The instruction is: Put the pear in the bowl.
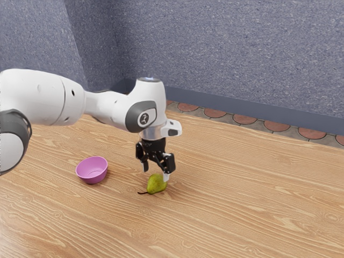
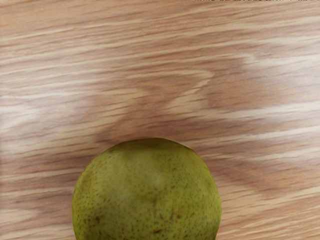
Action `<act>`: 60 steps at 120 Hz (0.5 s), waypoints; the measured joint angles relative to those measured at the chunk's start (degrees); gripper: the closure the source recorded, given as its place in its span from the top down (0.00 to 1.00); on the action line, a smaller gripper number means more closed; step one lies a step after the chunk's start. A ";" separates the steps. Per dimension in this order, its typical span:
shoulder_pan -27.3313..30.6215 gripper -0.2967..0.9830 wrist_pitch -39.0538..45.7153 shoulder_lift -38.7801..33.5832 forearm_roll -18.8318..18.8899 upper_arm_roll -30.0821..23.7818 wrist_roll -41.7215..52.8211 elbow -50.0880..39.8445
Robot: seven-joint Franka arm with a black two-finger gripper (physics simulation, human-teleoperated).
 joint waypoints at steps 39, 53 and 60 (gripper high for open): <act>0.05 0.77 5.15 -0.31 -0.15 0.18 0.63 -4.19; 0.06 0.77 7.35 -0.02 -0.12 0.18 1.63 -4.31; 0.06 0.77 8.57 0.05 -0.10 0.18 2.89 -4.33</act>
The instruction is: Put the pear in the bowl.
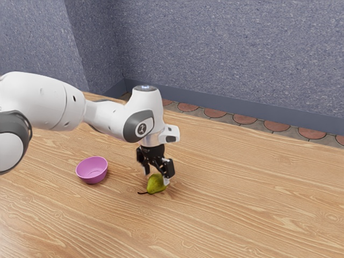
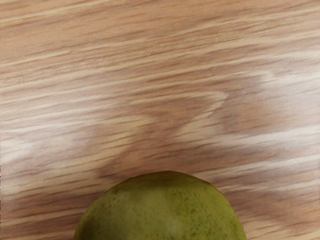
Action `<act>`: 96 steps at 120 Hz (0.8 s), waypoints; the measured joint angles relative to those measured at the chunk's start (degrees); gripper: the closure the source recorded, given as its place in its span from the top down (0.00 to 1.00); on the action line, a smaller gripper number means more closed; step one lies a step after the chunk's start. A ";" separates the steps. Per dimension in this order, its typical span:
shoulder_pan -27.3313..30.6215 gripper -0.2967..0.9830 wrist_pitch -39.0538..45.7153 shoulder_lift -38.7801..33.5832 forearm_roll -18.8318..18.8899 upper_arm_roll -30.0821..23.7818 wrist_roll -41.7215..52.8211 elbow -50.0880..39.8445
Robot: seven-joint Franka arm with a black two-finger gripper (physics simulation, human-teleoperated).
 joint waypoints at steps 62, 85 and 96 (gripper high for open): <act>0.00 0.77 4.15 -0.23 -2.53 0.05 14.58 -3.18; 0.00 0.77 4.60 -0.03 -3.82 0.72 18.44 -3.44; 0.01 0.77 4.73 0.14 -4.06 1.74 19.91 -3.51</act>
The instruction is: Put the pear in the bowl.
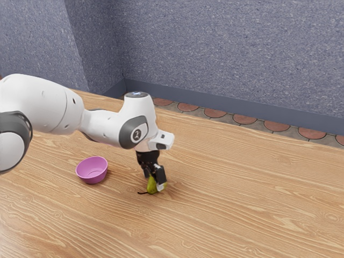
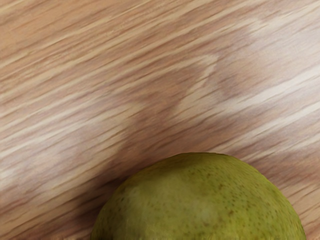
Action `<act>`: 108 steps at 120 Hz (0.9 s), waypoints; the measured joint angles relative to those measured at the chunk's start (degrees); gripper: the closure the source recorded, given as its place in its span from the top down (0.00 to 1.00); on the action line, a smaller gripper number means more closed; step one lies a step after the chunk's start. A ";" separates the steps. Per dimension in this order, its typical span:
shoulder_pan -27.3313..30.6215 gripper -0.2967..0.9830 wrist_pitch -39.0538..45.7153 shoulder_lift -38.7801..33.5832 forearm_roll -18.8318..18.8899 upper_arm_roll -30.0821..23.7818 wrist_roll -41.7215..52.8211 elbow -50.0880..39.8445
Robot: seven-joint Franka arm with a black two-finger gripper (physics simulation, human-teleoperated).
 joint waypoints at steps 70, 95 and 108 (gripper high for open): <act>-0.01 0.56 1.22 0.50 -0.10 0.30 5.31 -0.02; -0.01 0.51 1.41 0.12 0.24 0.37 5.83 -0.01; -0.01 0.48 1.44 -0.46 0.56 0.36 5.89 0.05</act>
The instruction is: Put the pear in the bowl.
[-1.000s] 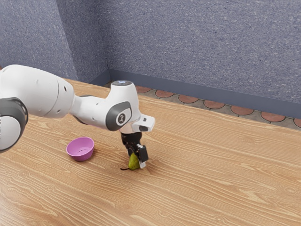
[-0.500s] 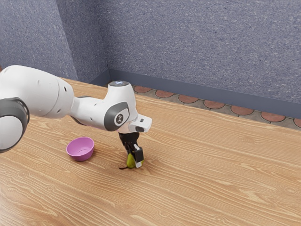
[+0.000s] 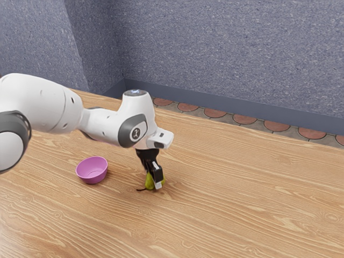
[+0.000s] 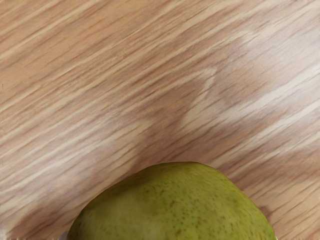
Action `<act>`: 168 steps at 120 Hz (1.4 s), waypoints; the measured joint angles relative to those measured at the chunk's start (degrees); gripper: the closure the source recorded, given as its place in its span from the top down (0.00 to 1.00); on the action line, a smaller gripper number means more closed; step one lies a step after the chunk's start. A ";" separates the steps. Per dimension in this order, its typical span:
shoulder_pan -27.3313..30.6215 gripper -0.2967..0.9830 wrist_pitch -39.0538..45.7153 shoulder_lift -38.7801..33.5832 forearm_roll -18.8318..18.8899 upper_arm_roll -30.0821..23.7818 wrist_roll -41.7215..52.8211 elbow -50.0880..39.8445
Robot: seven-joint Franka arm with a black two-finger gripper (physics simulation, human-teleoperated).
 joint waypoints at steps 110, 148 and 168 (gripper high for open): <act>0.44 0.43 -8.55 -10.96 1.83 21.09 -1.27 -6.17; 0.46 0.58 -8.37 -11.58 2.08 21.01 -1.05 -8.67; 0.43 0.68 -8.63 -11.61 1.64 21.01 -0.38 -8.68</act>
